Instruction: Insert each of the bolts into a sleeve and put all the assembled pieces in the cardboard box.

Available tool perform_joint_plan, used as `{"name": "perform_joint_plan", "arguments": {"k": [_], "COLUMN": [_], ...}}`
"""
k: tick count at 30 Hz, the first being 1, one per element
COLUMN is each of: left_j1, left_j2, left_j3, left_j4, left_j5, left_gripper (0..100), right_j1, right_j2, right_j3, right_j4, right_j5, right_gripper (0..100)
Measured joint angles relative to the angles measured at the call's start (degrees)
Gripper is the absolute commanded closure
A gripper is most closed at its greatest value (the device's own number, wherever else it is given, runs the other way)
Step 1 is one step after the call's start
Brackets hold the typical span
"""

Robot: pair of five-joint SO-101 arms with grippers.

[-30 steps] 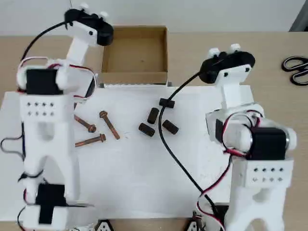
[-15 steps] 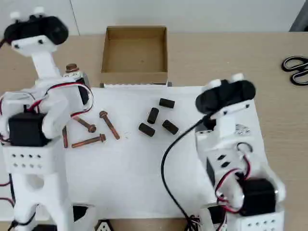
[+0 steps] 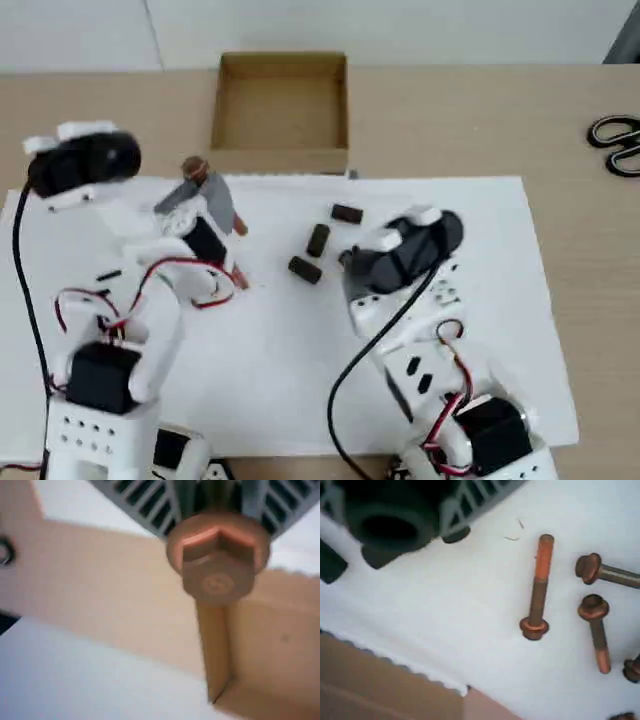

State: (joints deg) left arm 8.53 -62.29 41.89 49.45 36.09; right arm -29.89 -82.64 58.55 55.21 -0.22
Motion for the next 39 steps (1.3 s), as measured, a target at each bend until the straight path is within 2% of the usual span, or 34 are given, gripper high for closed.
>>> {"name": "perform_joint_plan", "arguments": {"k": [5,11,16,23,30,39], "left_j1": [0.00,0.09,4.31,11.52,12.40,12.84], "left_j2": [-5.98,-7.82,-7.91,-7.91,-7.91,-7.91], "left_j3": [5.27,5.71,5.71,5.71,5.71,5.19], "left_j4": [-5.89,-6.42,-6.42,-6.59,-6.15,-0.09], "left_j5": [2.90,8.44,9.67,9.67,7.30,4.22], "left_gripper": [99,99,99,99,99,100], "right_j1": [-5.36,-10.20,-13.80,-14.42,-14.33,-14.42], "right_j2": [-0.88,-1.05,-0.97,-0.97,-0.97,-0.97], "right_j3": [3.69,5.54,7.38,7.74,7.74,7.74], "right_j4": [-1.05,-4.22,-5.54,-5.71,-5.71,-5.71], "right_j5": [0.00,0.00,0.00,0.00,2.37,3.69], "right_gripper": [99.6,99.6,99.6,99.6,99.6,99.6]}}
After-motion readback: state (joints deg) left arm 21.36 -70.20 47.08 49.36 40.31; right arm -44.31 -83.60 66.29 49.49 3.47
